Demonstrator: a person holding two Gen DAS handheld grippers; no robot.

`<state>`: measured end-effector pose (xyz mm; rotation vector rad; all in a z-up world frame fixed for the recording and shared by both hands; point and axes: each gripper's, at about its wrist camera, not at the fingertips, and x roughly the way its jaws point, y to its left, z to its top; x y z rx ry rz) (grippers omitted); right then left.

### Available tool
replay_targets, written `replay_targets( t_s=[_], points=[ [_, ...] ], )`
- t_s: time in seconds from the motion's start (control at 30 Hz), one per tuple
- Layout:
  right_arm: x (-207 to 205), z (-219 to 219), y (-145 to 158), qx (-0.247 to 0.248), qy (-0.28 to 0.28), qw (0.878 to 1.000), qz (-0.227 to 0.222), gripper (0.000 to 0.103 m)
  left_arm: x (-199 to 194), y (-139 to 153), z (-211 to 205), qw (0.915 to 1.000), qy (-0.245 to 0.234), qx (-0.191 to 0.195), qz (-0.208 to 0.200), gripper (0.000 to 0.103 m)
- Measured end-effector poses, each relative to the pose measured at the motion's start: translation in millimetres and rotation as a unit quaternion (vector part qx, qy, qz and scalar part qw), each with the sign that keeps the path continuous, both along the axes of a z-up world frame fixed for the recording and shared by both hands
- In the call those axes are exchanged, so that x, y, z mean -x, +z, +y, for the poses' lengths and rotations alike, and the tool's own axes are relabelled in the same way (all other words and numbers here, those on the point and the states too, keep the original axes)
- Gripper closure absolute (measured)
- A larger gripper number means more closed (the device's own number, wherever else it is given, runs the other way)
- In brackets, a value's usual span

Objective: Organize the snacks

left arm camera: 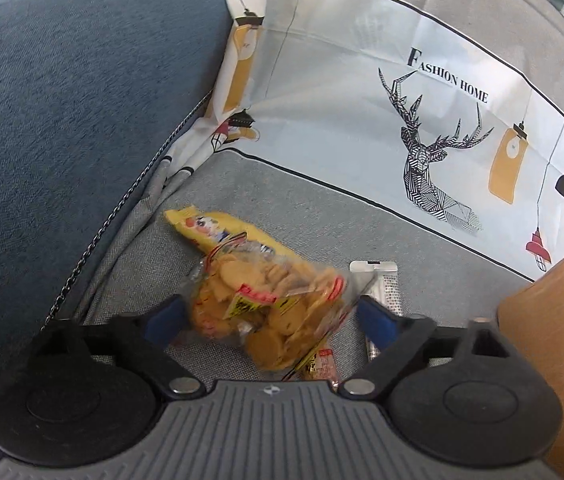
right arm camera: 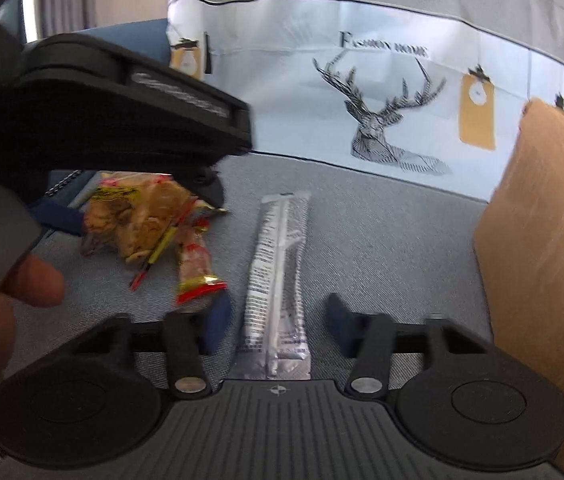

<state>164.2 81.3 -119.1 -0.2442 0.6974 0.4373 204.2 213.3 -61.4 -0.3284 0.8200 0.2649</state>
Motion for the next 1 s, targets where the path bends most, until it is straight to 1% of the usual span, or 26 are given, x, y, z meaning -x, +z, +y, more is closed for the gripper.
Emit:
replay_targets(
  t_s=[0.03, 0.1, 0.2, 0.23, 0.33, 0.4, 0.6, 0.67, 0.7, 0.8, 0.87, 1.0],
  points=[
    [-0.1, -1.2, 0.5, -0.004, 0.000, 1.000, 0.002, 0.072, -0.3, 1.2, -0.4, 1.0000, -0.001, -0.005, 0.001, 0.028],
    [0.3, -2.5, 3.0, -0.007, 0.000, 1.000, 0.004, 0.073, 0.9, 3.3, -0.6, 1.0000, -0.002, -0.008, 0.001, 0.033],
    [4.1, -4.9, 8.2, -0.014, -0.002, 1.000, 0.004, 0.073, 4.9, 6.8, 1.6, 1.0000, 0.002, -0.001, -0.003, 0.058],
    [6.0, -5.7, 10.4, -0.017, -0.002, 1.000, 0.004, 0.073, 6.4, 8.1, 2.7, 1.0000, 0.005, 0.003, -0.002, 0.074],
    [12.7, -5.7, 15.3, -0.012, 0.005, 1.000, -0.003, 0.074, 13.7, 11.2, 5.9, 0.9998, 0.011, 0.018, -0.004, 0.077],
    [17.3, -7.0, 17.2, -0.013, 0.008, 1.000, 0.003, 0.074, 19.5, 14.0, 7.9, 0.9996, 0.014, 0.023, -0.003, 0.080],
    [39.5, -11.3, 25.3, -0.015, 0.004, 1.000, 0.020, 0.074, 40.3, 24.8, 15.8, 0.9978, 0.022, 0.061, -0.012, 0.088],
    [48.0, -11.3, 27.5, -0.013, 0.007, 1.000, 0.024, 0.074, 47.6, 27.9, 16.3, 0.9971, 0.022, 0.072, -0.012, 0.095],
    [51.3, -11.6, 28.2, -0.013, 0.008, 1.000, 0.027, 0.074, 52.3, 29.3, 16.5, 0.9965, 0.025, 0.080, -0.009, 0.101],
    [59.5, -14.7, 29.8, -0.011, 0.010, 0.999, 0.038, 0.074, 65.7, 31.1, 18.6, 0.9938, 0.035, 0.105, 0.005, 0.101],
    [65.5, -19.3, 31.3, -0.012, 0.010, 0.999, 0.046, 0.074, 75.8, 33.7, 18.7, 0.9924, 0.039, 0.117, 0.006, 0.102],
    [77.9, -29.2, 34.2, -0.012, 0.008, 0.998, 0.062, 0.073, 86.3, 39.4, 15.7, 0.9920, 0.029, 0.123, -0.004, 0.101]
  ],
)
